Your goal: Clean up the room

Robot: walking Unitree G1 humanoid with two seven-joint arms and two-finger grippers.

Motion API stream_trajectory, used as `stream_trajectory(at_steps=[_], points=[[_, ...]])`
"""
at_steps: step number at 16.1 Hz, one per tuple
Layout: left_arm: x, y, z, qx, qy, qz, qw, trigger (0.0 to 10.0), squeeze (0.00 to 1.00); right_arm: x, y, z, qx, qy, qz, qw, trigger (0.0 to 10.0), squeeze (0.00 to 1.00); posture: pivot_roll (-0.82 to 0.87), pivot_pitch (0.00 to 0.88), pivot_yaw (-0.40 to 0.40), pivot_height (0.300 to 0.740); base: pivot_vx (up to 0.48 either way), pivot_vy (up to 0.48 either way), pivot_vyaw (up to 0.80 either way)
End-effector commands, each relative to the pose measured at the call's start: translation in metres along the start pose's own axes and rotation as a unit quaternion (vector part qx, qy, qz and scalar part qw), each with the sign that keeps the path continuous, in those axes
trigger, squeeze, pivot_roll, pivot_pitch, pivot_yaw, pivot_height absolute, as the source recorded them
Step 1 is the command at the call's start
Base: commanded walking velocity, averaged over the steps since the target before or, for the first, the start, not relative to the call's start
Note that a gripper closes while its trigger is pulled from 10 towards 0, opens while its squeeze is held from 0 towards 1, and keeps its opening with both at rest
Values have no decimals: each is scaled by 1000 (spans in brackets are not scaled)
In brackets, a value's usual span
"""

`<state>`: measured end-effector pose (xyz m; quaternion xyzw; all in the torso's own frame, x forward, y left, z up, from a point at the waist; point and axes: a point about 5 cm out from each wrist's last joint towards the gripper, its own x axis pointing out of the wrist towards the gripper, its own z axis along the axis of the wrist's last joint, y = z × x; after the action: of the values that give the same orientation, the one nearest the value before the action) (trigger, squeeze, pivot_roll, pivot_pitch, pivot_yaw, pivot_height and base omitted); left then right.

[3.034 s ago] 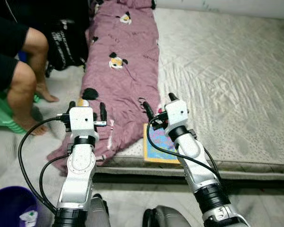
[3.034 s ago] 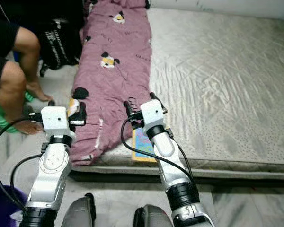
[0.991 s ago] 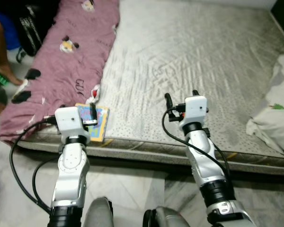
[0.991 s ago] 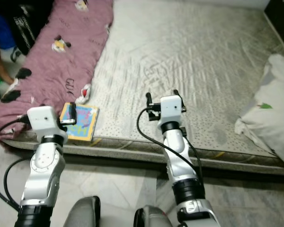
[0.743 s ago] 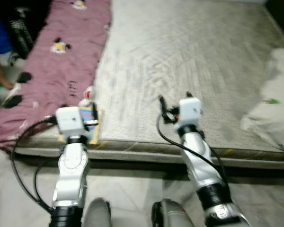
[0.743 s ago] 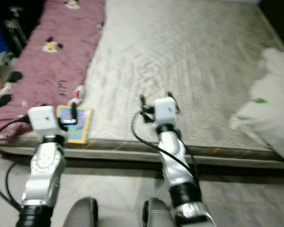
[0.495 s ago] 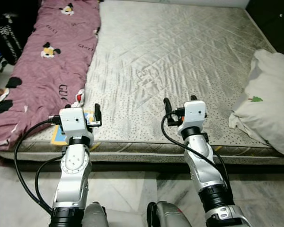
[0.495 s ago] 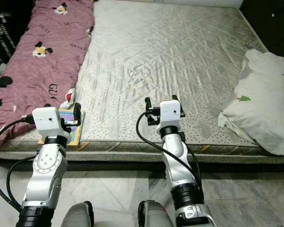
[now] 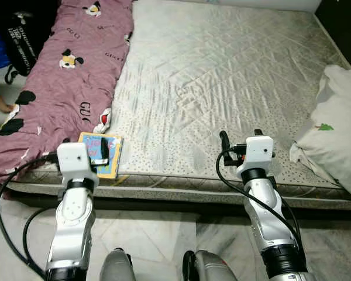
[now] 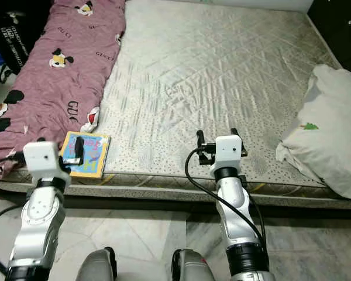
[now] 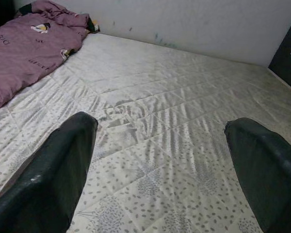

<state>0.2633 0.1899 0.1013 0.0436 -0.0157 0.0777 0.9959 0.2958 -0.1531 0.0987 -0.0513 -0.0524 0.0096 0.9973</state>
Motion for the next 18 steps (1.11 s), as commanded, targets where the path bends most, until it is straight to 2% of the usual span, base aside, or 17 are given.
stream_trajectory(at_steps=[1, 13, 18], points=[[-3, -4, -1, 2, 0, -14, 1000, 10000, 0, 0, 0, 3, 2, -1, 6, 1000, 10000, 0, 25, 168, -60, 740, 292, 0, 0], [2, -9, 3, 4, -13, -25, 1000, 10000, 0, 4, 3, 5, 4, 0, 16, 1000, 10000, 0, 20, 169, -61, 740, 387, 0, 0], [5, -7, 2, 11, -8, -11, 1000, 10000, 0, 5, 4, 5, 5, 0, 17, 1000, 10000, 0, 27, 169, -62, 740, 53, 0, 0]])
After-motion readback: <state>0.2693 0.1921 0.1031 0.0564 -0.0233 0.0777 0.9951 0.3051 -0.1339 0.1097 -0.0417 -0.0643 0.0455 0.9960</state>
